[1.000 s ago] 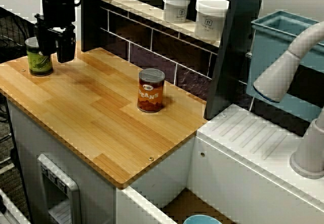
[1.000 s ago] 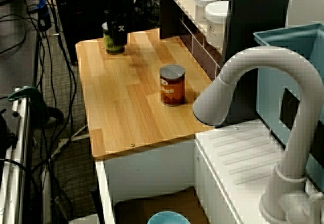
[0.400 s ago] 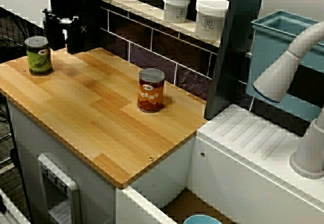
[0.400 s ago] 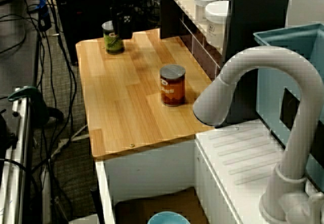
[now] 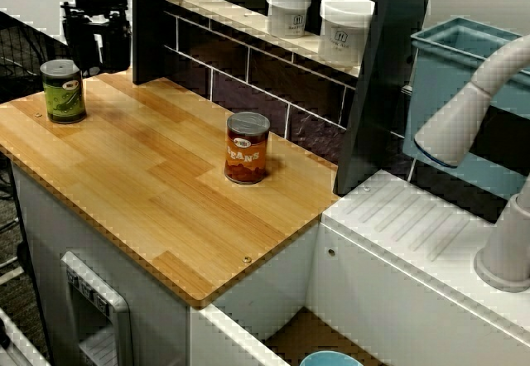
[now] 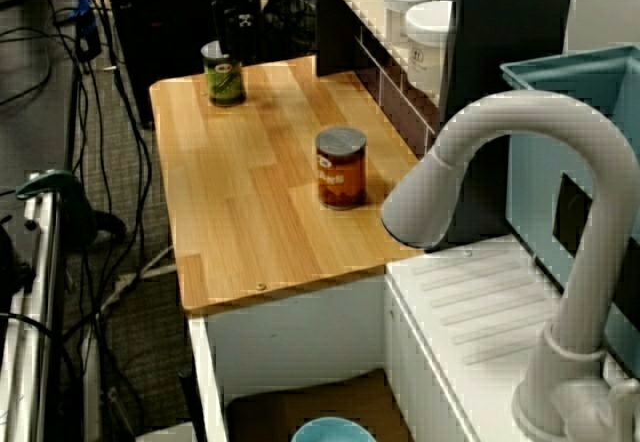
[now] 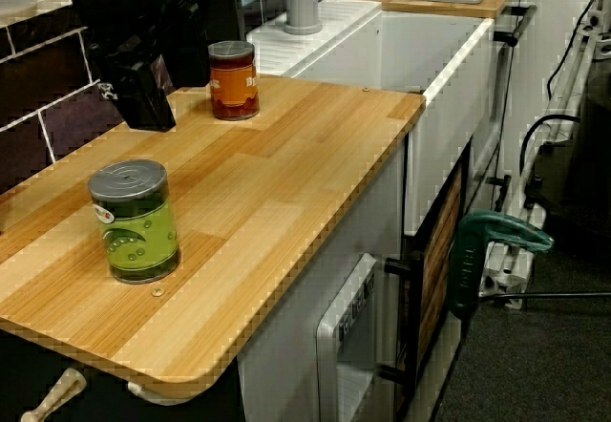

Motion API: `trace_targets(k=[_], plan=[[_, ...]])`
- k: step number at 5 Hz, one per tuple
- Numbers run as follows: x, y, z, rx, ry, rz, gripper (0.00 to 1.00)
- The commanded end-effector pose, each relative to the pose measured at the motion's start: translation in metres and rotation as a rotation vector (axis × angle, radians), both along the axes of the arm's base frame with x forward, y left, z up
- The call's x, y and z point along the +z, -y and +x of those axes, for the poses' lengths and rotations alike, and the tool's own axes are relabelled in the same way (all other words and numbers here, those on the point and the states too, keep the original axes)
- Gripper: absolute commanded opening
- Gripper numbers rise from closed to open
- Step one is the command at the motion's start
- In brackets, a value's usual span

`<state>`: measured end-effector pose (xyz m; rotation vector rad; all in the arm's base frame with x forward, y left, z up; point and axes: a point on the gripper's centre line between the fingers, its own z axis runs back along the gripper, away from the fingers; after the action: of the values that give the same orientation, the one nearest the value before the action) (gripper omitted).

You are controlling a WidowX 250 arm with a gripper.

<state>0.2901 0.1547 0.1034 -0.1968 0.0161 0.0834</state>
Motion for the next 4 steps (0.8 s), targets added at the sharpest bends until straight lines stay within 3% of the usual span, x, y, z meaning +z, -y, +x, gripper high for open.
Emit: trace_targets(k=[1, 3, 4], plan=[[0.032, -0.038, -0.014, 0.065, 0.119, 0.091, 1.00], [0.038, -0.075, -0.014, 0.151, 0.149, 0.121, 1.00], [0.039, -0.099, -0.006, 0.170, 0.156, 0.123, 1.00]])
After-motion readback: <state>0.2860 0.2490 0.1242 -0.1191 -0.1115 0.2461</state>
